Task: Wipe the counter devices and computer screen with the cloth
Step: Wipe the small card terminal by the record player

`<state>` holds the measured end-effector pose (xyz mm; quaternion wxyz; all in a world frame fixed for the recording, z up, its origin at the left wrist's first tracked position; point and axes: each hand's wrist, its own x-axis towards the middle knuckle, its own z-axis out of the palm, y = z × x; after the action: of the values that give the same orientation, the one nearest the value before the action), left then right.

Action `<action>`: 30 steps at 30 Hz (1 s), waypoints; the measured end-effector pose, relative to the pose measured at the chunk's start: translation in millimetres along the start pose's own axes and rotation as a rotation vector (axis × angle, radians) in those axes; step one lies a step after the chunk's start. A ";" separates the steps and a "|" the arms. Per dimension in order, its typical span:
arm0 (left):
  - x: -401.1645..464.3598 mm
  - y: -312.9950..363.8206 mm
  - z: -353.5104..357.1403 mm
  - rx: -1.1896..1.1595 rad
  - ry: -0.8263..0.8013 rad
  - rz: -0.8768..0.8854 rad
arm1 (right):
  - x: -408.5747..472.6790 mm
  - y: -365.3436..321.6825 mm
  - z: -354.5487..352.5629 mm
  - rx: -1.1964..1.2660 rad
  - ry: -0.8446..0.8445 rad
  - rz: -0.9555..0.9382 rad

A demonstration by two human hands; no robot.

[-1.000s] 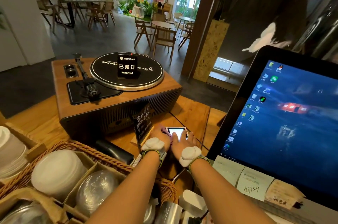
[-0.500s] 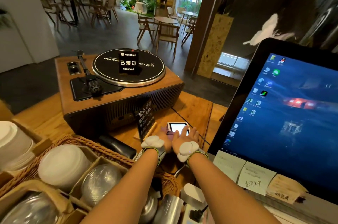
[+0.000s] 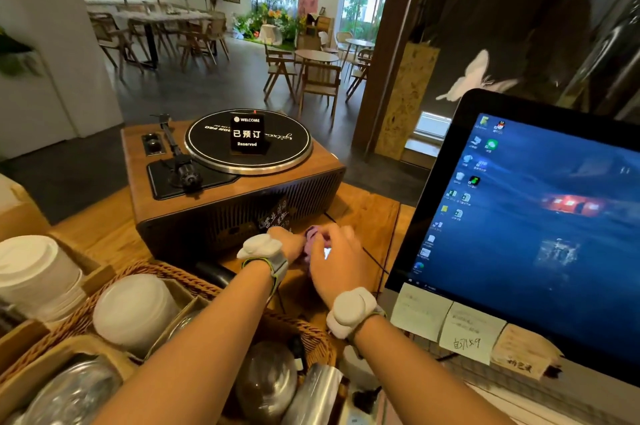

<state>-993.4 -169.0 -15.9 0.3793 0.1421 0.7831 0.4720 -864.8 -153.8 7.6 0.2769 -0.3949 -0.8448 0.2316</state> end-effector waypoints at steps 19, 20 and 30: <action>-22.8 -9.6 15.8 0.409 -0.099 0.254 | -13.4 29.7 -18.6 -0.378 -0.354 0.155; -21.8 -12.2 15.4 0.394 -0.118 0.242 | -12.9 31.3 -19.7 -0.434 -0.373 0.145; -30.5 -8.5 14.3 0.397 -0.341 0.124 | -30.2 26.4 -0.8 -0.305 -0.364 0.199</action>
<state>-961.3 -182.1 -12.9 0.4409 0.3387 0.7750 0.3005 -833.8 -162.3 -16.5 0.0332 -0.4651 -0.8628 0.1951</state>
